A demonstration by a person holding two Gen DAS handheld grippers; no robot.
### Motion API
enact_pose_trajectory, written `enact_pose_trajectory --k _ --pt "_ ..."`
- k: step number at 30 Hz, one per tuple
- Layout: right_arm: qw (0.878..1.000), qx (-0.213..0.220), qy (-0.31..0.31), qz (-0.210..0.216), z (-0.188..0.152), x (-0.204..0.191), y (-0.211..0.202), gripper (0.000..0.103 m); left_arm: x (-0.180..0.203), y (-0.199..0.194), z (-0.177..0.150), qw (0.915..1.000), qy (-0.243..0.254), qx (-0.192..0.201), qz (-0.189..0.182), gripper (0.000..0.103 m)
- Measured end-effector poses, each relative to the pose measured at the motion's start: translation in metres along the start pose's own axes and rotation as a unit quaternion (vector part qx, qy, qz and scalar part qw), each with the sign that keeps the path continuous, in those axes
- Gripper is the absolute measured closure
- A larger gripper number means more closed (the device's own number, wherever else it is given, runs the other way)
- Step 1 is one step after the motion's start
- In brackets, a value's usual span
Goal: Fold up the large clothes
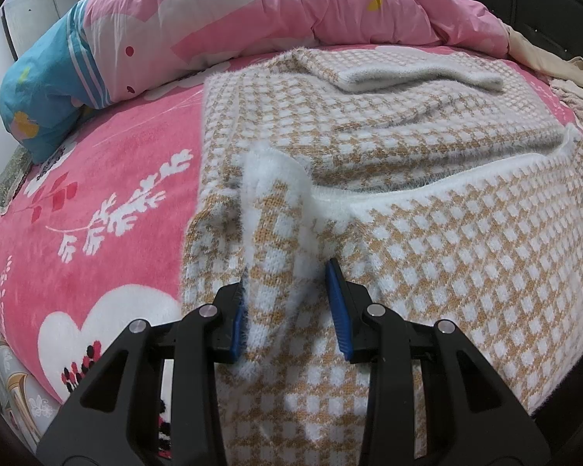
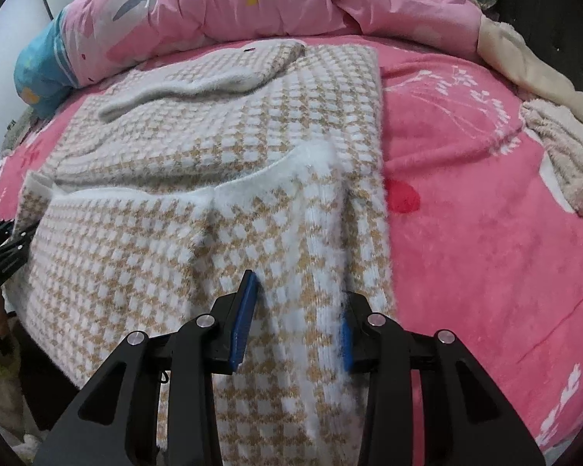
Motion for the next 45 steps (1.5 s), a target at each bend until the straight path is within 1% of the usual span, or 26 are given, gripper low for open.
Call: enact_pose_trajectory --k 15,45 --pt "1.000 -0.002 0.012 0.009 0.0039 0.0019 0.0004 0.067 -0.0002 0.0002 -0.0002 1.0000 0.000 0.000 -0.001 0.069" --pt "1.000 -0.010 0.015 0.004 0.0019 0.0002 0.0003 0.067 -0.0019 -0.0003 -0.0001 1.0000 0.000 0.000 -0.003 0.069"
Point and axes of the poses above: each gripper's, at about its wrist camera, not at the fingertips, and y roughly the way its jaws point, x to its right, z to its top, the point moved 1 cm from there along y, roughly the way its jaws point, and after that the axes turned 11 degrees about -x, right-handed, at the moved point
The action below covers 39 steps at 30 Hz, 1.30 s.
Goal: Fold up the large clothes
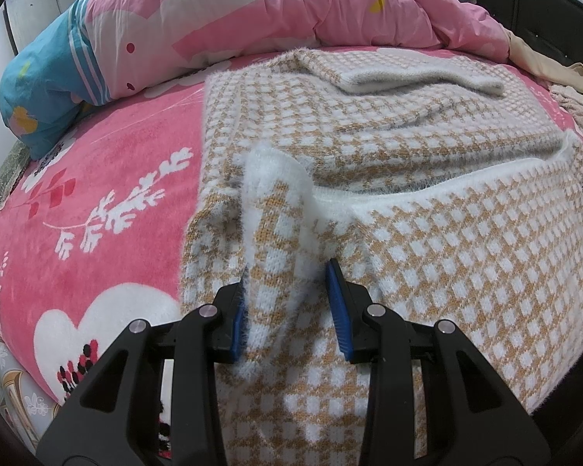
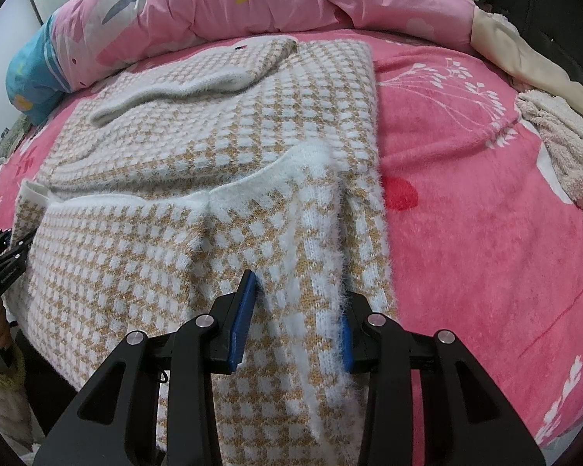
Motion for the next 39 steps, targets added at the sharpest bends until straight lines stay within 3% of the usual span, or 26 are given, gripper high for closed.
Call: enact_pose_trajectory --k 39 --pt "1.000 -0.001 -0.002 -0.005 -0.0014 -0.0020 0.0016 0.066 -0.0007 0.0015 0.0005 1.0000 -0.003 0.000 -0.004 0.068"
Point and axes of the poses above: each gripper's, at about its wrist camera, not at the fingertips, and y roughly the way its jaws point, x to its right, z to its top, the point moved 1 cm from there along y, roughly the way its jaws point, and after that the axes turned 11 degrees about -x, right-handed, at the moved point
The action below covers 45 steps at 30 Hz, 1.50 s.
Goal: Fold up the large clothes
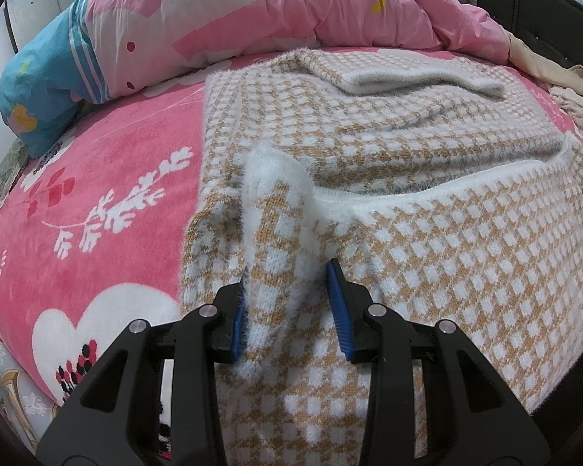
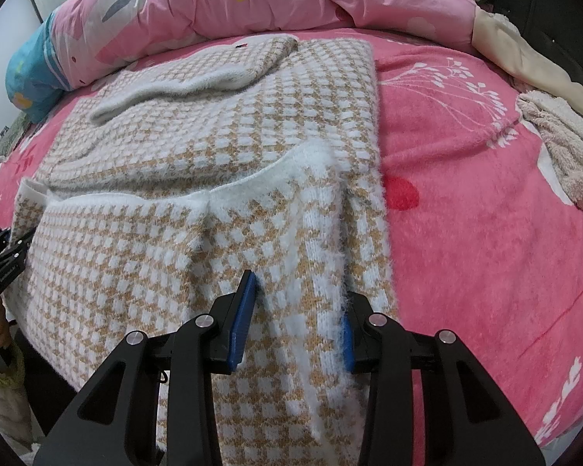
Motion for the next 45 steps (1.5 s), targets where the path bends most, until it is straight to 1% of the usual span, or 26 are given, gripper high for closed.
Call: enact_pose_trajectory --k 14,17,22,25,28,32,38,40,42,43,45 --pt "1.000 0.008 -0.001 -0.003 0.003 -0.002 0.001 0.066 -0.001 0.001 0.000 1.0000 0.002 0.000 0.000 0.068" --pt "1.000 0.013 -0.009 -0.015 0.003 -0.005 -0.001 0.068 0.000 0.001 0.000 1.0000 0.000 0.000 0.000 0.068" --pt "0.999 0.022 -0.026 -0.041 -0.002 -0.015 -0.008 0.075 0.001 0.001 0.001 1.0000 0.000 0.000 0.000 0.068" --pt "0.997 0.024 -0.036 -0.059 -0.003 -0.022 -0.010 0.076 0.000 0.001 0.001 1.0000 0.000 0.000 0.000 0.068" --pt "0.997 0.026 -0.035 -0.065 -0.002 -0.022 -0.010 0.076 0.000 0.002 0.001 1.0000 0.000 0.000 0.000 0.068" --pt "0.997 0.027 -0.032 -0.063 -0.002 -0.021 -0.011 0.076 -0.001 0.002 0.001 1.0000 0.000 0.000 0.000 0.068" --pt "0.998 0.031 -0.029 -0.056 0.010 -0.016 -0.002 0.076 0.000 0.003 0.002 1.0000 -0.001 0.000 -0.001 0.068" --pt "0.998 0.034 -0.024 -0.048 0.015 -0.012 0.000 0.085 0.000 0.003 0.002 1.0000 -0.002 0.000 -0.002 0.068" --pt "0.997 0.045 -0.023 -0.053 0.015 -0.014 -0.004 0.092 0.000 0.003 0.003 1.0000 -0.001 0.002 -0.001 0.067" --pt "0.996 0.053 -0.026 -0.060 0.013 -0.017 -0.008 0.093 0.000 0.004 0.004 1.0000 0.000 0.003 0.002 0.066" --pt "0.994 0.070 -0.034 -0.077 0.009 -0.023 -0.016 0.094 -0.001 0.001 0.004 0.9999 -0.001 0.016 0.000 0.068"
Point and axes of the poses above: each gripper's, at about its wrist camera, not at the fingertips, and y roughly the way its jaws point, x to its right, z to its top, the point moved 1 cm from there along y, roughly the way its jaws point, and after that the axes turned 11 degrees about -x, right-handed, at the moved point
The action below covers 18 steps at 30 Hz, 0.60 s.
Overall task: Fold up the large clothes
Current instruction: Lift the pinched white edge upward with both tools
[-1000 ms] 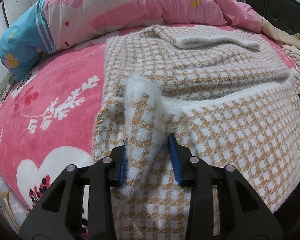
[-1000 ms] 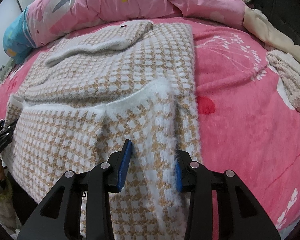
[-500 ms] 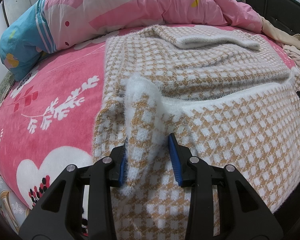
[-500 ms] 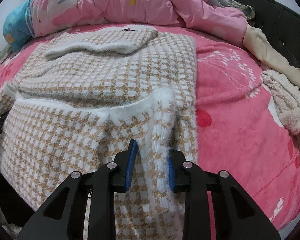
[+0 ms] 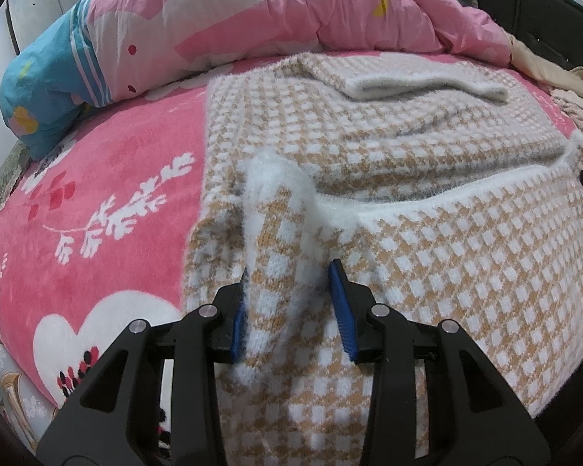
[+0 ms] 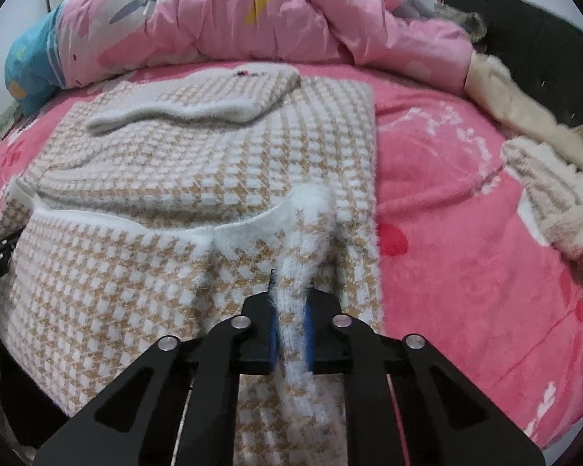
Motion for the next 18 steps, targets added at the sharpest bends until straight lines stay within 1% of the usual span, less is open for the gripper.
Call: enact_pose_trajectory --k 1,2,5,7,11,18 --pt "1.000 0.008 -0.003 -0.006 -0.002 -0.002 -0.005 0.094 0.001 -0.002 0.000 1.0000 0.001 0.008 0.003 0.070" --pt "1.000 0.016 -0.005 -0.011 -0.003 -0.003 -0.010 0.095 0.000 -0.003 0.000 0.9999 0.003 0.012 0.007 0.077" --pt "0.999 0.040 -0.009 -0.021 -0.011 -0.007 -0.028 0.095 0.002 -0.016 -0.004 0.9994 0.009 0.031 0.013 0.089" --pt "0.998 0.057 -0.012 -0.024 -0.017 -0.010 -0.041 0.095 0.003 -0.028 -0.008 0.9988 0.011 0.047 0.013 0.093" --pt "0.995 0.091 -0.007 -0.027 -0.031 -0.013 -0.067 0.095 0.006 -0.059 -0.016 0.9964 0.014 0.083 0.015 0.096" --pt "0.990 0.141 0.026 -0.012 -0.054 -0.001 -0.110 0.095 0.004 -0.123 -0.037 0.9873 0.006 0.158 0.015 0.096"
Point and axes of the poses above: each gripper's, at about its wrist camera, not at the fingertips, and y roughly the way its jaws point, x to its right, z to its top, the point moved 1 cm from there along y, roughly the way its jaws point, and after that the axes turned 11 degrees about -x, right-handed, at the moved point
